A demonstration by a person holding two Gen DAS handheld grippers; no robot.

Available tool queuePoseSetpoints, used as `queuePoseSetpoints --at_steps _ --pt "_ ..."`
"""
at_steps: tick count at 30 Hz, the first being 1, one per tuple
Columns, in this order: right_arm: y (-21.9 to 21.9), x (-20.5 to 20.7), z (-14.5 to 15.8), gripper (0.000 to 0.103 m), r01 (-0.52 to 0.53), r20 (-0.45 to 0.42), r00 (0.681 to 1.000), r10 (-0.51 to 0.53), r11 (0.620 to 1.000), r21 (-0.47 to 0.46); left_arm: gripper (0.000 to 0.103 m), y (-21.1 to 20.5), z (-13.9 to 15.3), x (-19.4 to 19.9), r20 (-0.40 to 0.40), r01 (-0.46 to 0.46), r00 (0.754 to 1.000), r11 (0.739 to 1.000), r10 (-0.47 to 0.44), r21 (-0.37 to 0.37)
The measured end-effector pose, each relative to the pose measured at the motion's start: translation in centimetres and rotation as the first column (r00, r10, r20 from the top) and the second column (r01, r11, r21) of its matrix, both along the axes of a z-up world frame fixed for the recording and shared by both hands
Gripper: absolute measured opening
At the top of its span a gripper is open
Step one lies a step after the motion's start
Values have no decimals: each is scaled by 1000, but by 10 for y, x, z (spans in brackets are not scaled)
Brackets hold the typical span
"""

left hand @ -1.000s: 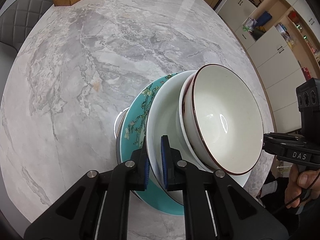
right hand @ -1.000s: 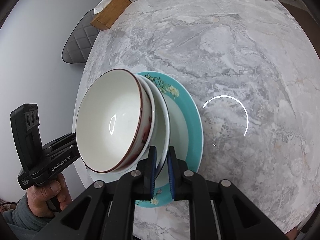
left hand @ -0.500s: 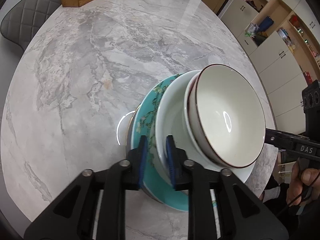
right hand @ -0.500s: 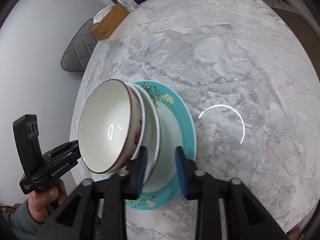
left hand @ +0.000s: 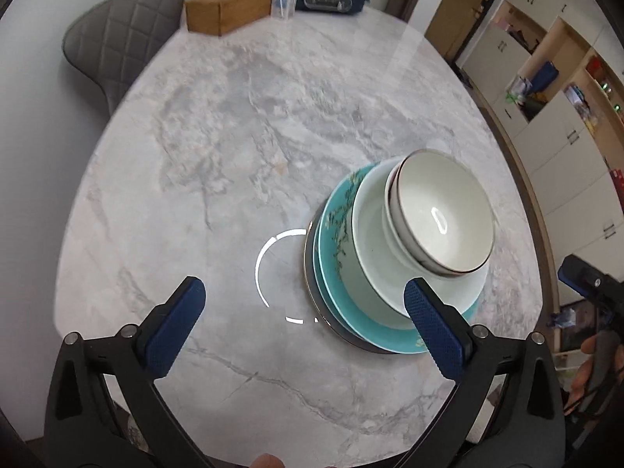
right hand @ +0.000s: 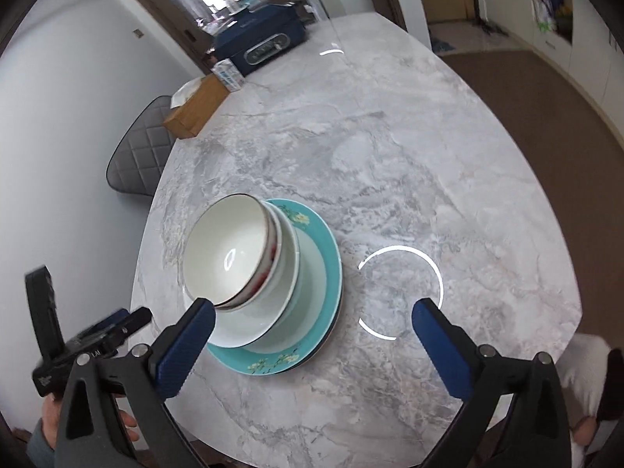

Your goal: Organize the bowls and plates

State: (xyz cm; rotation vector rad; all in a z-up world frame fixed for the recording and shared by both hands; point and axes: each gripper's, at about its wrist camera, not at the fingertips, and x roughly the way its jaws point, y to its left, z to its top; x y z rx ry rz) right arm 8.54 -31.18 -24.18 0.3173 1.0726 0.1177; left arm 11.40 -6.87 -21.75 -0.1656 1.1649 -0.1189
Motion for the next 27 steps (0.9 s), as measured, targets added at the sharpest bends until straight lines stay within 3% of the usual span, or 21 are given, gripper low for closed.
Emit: queuePoseSetpoints --at_steps 3,11,21,27 --pt "14 -4 16 103 -35 27 999 37 997 -68 103 -1 25 -15 50 -40 998 999 40 0" --pt "23 -29 49 103 -117 87 988 126 989 -94 103 -30 79 -74 139 -139 982 989 130 57" --pt "20 -74 97 103 -148 141 975 170 977 -154 103 -65 137 -126 189 -168 972 974 139 151" --pt "35 -100 133 103 -111 195 969 153 971 -210 103 -55 166 -137 224 -165 966 976 130 144"
